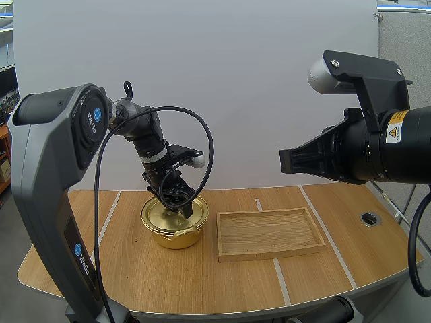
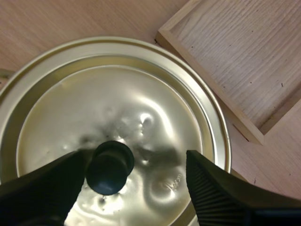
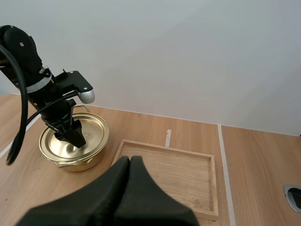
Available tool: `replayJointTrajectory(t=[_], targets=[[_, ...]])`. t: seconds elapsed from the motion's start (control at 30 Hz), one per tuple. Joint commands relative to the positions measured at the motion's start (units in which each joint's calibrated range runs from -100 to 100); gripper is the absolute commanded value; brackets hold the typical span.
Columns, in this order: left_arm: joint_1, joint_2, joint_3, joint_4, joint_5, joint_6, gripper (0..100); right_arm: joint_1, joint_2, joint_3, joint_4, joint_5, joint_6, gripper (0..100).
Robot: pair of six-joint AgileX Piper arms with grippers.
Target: Open the pot, put the grape inside, and close it
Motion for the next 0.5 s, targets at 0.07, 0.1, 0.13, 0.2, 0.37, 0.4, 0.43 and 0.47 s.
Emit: replayJointTrajectory(t=[0.07,0.1,0.13,0.2,0.37,0.4,0.43,0.47], targets=[[-0.1,-0.1,-0.1,-0.2,1.0,0.2,100,-0.2,-0.6,0.1,0.0,0.0,-0.3,0],[-0.1,-0.1,-0.1,-0.2,1.0,0.2,100,-0.2,-0.6,0.1,0.0,0.0,-0.3,0],[-0.1,-0.1,-0.1,-0.2,0.7,0.2,100,-0.2,-0.6,0.1,0.0,0.0,-0.3,0],[-0.1,-0.1,-0.2,0.1,0.9,0.2,100,-0.2,-0.6,0.1,0.0,0.0,-0.3,0],[-0.1,-0.6,-3.6,2.6,5.6,0.0,100,-0.2,-0.6,0.1,0.0,0.0,-0.3,0],[-0.1,-1.1,-5.0,3.0,6.5,-0.5,100,-0.2,-0.6,0.1,0.0,0.0,-0.3,0],[-0.1,-1.5,-5.6,3.2,7.1,-0.8,100,-0.2,-0.6,0.1,0.0,0.0,-0.3,0],[-0.1,-2.4,-6.7,3.3,7.7,-1.1,100,-0.2,-0.6,0.1,0.0,0.0,-0.3,0]])
